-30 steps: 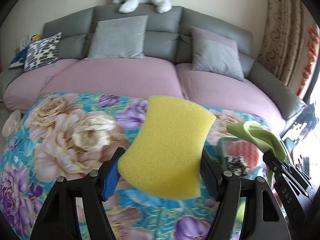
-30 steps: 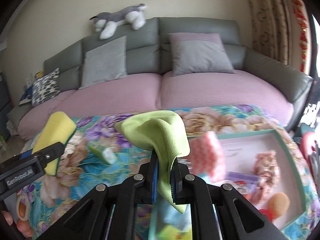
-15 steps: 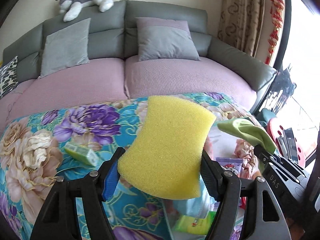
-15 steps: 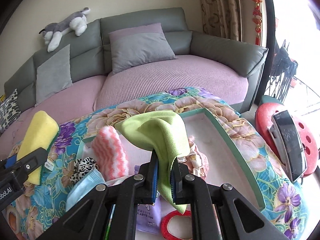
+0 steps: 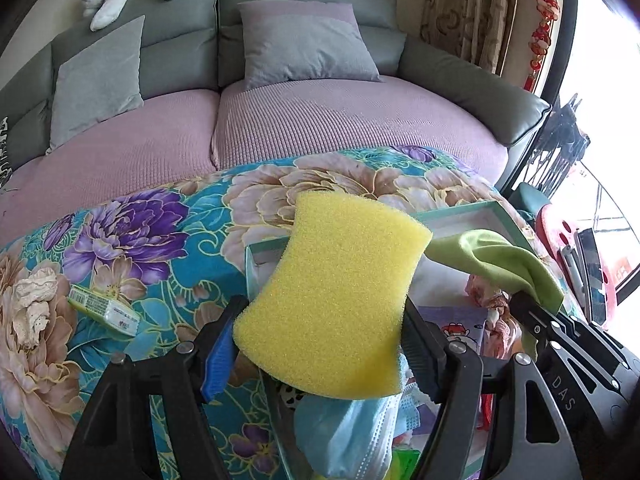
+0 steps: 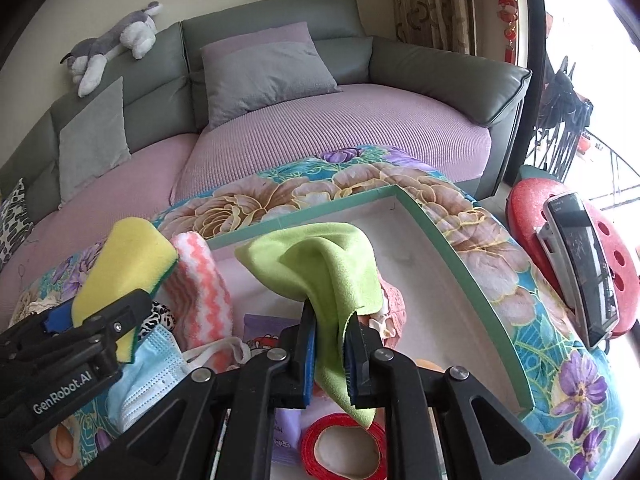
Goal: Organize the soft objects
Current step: 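Release the green cloth with the right gripper while the left releases the yellow sponge into the tray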
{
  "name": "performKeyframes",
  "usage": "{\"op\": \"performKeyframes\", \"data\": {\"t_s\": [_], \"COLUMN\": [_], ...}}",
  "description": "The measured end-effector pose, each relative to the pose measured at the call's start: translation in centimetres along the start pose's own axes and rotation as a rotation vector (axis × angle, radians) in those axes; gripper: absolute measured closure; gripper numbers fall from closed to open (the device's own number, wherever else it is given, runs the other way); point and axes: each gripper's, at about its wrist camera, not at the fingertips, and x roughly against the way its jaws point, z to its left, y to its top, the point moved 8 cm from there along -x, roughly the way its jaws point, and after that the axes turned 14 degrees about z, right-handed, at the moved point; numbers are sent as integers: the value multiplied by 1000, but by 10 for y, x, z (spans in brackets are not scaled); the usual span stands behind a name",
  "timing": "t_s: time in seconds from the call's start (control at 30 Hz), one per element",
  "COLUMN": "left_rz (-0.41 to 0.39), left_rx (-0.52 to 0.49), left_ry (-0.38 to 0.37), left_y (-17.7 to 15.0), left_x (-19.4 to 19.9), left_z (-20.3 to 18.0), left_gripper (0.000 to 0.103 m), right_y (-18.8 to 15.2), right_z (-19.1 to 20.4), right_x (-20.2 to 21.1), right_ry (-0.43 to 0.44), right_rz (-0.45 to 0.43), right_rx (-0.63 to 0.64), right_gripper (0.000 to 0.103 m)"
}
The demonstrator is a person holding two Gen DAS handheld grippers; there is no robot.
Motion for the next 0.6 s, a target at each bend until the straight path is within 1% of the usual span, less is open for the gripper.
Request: {"op": "performKeyframes", "data": {"t_s": [0.2,0.23,0.3,0.33,0.37,0.4,0.47,0.6], "left_rz": [2,2,0,-1,-1,-1,-3,-23], "left_rx": [5,11,21,24,28,31,35,47], "left_ry": [-3,-7,-15,-19,-23,-26,-33,-42], "left_y": [-4,-5,-6,-7,-8,-9,-10,-11], "left_x": [0,1,2,3,3,4,6,17], "left_z": [4,6,10,11,13,14,16,24], "left_gripper": [22,17,12,12,12,12,12,12], "right_y": [-2,-2,-3,-3,-4,-4,-4,-3], "right_z": [2,2,3,3,3,3,2,2], "right_x": [-2,-2,-3,-3,-3,-3,-2,2], "right_ry": [-30,-40,-50,-50,-51,-54,-59,-67], "right_rz": [19,22,29,32,36,38,39,31], "right_rx": [23,29,35,34,33,33,30,27], "right_gripper": [89,87,81,75,67,63,46,35]}}
